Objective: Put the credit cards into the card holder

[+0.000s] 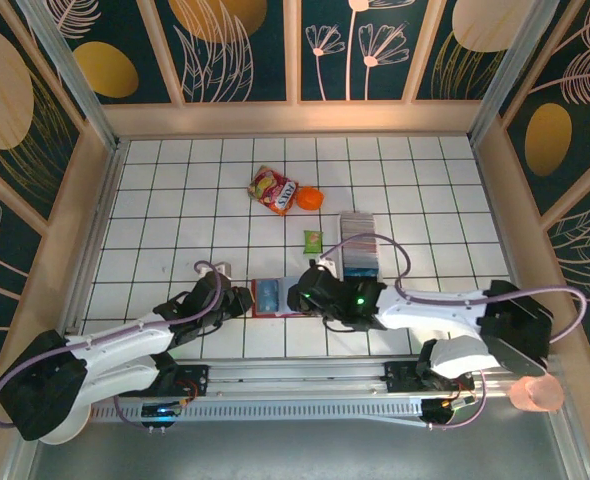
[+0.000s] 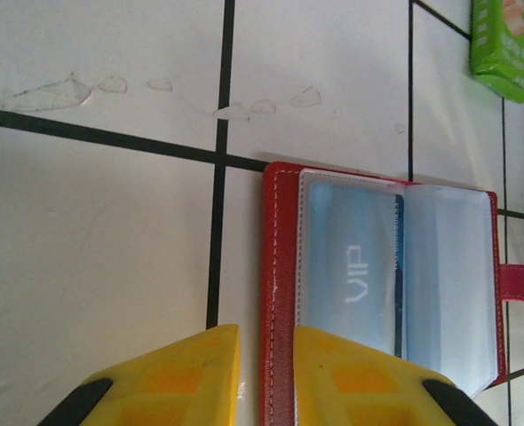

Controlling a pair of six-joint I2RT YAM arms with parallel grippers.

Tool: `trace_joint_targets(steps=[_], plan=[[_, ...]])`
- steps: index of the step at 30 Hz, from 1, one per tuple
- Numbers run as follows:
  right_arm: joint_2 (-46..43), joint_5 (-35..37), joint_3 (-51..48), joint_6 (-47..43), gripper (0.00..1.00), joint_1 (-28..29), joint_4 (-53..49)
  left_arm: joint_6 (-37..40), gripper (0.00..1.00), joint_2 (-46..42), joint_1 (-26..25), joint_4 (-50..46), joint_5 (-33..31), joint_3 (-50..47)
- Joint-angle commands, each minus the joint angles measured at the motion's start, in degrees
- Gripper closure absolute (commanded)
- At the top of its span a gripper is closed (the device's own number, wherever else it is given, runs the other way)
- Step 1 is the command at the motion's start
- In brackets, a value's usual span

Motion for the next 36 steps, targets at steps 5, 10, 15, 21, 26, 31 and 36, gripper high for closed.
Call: trace_joint_targets(steps=[5, 10, 15, 21, 26, 31, 36], plan=[[6.27, -1.08, 2.52, 4.26, 0.54, 0.3, -0.42, 0.94, 0.77, 1.38, -0.2, 0.31, 0.79, 0.09], [9.2, -2.58, 2.9, 4.31, 0.54, 0.39, 2.25, 1.14, 0.78, 1.77, -0.19, 0.64, 1.14, -0.07], [12.05, -3.34, 3.15, 4.58, 0.54, 0.44, 3.07, 1.18, 0.8, 2.2, -0.13, 1.27, 1.93, -0.4], [14.0, -3.36, 4.9, 4.54, 0.53, 0.74, 6.22, 1.14, 0.84, 3.25, -0.14, 2.21, 2.34, -0.95], [16.14, -3.72, 6.73, 4.39, 0.53, 0.76, 9.03, 0.86, 0.85, 3.36, -0.2, 2.78, 2.57, -1.34], [17.8, -5.27, 7.59, 4.6, 0.52, 0.74, 13.47, 0.37, 0.86, 3.18, -0.18, 3.14, 2.93, -1.82], [19.46, -6.29, 8.69, 5.19, 0.52, 0.76, 16.47, -0.12, 0.88, 1.55, -0.2, 2.93, 2.23, -2.42]])
